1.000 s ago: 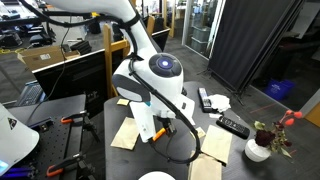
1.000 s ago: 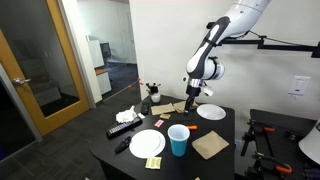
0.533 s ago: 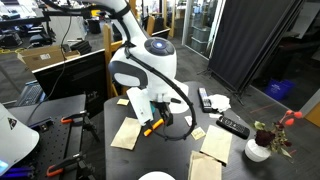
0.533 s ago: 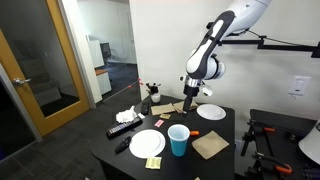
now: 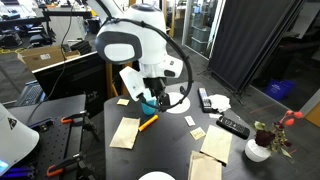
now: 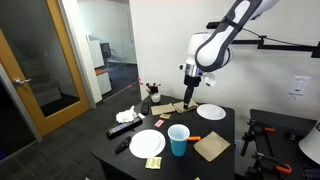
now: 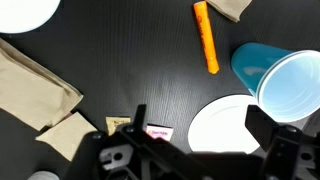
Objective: Take the orange marker out of the light blue cup
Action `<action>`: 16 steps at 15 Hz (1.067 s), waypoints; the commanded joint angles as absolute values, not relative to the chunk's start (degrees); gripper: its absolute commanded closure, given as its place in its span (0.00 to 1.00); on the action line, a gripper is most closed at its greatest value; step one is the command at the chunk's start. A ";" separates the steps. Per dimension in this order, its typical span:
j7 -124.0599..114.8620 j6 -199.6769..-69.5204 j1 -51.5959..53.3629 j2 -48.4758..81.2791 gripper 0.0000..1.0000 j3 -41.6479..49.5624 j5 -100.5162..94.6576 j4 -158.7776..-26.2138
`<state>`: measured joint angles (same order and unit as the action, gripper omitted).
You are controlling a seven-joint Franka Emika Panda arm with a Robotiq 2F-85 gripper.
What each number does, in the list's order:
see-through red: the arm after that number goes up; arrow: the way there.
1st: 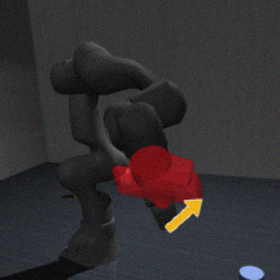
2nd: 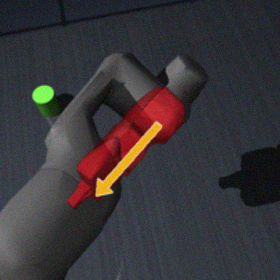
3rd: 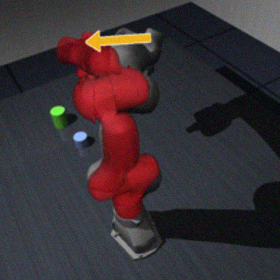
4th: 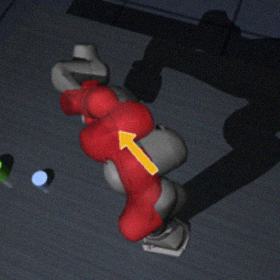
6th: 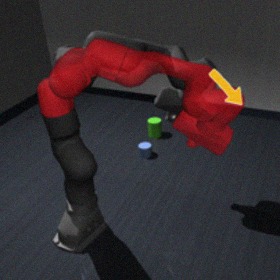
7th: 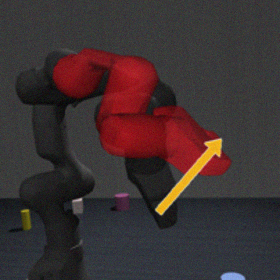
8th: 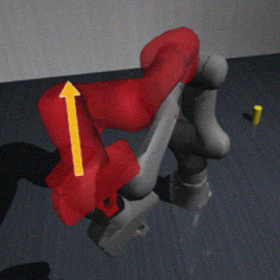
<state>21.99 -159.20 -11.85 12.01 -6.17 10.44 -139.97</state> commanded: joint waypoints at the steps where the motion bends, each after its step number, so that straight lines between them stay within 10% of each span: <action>1: 15.38 -153.59 -7.53 3.93 0.00 -2.19 3.73 -142.95; 16: 15.15 -144.32 -3.57 -2.33 0.00 -0.08 -0.54 -141.75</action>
